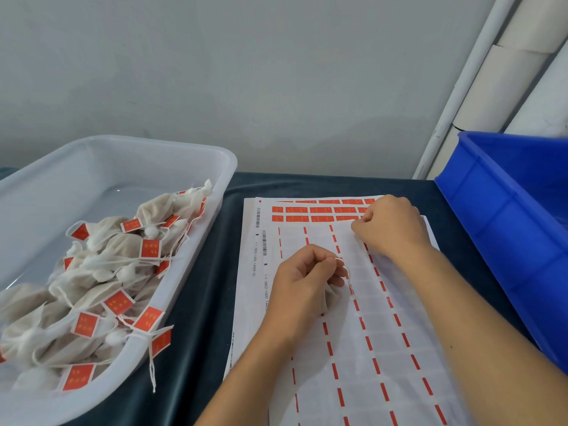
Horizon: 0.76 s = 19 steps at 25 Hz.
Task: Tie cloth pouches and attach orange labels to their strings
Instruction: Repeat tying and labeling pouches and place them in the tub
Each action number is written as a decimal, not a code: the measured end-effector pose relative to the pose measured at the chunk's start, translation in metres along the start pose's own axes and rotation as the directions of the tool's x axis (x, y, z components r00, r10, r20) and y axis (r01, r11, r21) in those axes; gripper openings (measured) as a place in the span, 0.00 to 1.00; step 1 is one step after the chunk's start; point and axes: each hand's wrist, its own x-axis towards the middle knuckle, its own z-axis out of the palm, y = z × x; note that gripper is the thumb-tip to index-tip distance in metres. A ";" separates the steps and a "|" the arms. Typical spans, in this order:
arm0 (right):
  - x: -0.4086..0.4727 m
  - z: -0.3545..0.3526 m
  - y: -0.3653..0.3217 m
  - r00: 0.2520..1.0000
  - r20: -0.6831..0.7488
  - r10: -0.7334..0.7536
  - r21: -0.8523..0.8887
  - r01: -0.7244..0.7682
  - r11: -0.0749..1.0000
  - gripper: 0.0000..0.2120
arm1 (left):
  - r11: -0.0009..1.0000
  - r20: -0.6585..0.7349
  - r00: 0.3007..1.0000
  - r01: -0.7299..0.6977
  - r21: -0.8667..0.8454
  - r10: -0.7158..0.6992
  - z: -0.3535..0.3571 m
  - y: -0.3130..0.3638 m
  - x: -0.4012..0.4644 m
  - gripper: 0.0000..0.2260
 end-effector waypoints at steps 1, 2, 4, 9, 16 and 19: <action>0.001 0.000 0.001 1.000 0.012 -0.003 0.001 0.003 1.000 0.13 | 1.000 0.000 1.000 0.000 -0.005 0.000 0.000 0.000 0.000 0.12; 0.002 -0.001 0.002 1.000 0.022 -0.006 0.005 0.006 1.000 0.14 | 1.000 0.001 1.000 0.000 -0.009 0.000 0.000 0.000 0.000 0.12; 0.005 -0.003 0.006 1.000 0.027 -0.004 0.032 0.003 0.999 0.14 | 1.000 0.003 1.000 0.002 -0.014 -0.002 0.000 0.001 0.000 0.12; 0.011 -0.016 0.026 0.997 -0.060 0.049 0.182 -0.037 0.983 0.15 | 1.000 0.007 1.000 0.010 -0.018 -0.009 -0.002 0.001 -0.001 0.12; 0.009 -0.029 0.051 0.947 -0.147 0.284 0.624 -0.134 0.769 0.07 | 0.999 0.005 1.000 0.027 -0.034 -0.027 0.000 0.003 -0.002 0.13; -0.012 -0.029 0.046 0.936 -0.115 0.331 0.736 -0.143 0.662 0.06 | 0.998 -0.003 1.000 0.026 -0.055 -0.027 -0.001 0.005 -0.003 0.13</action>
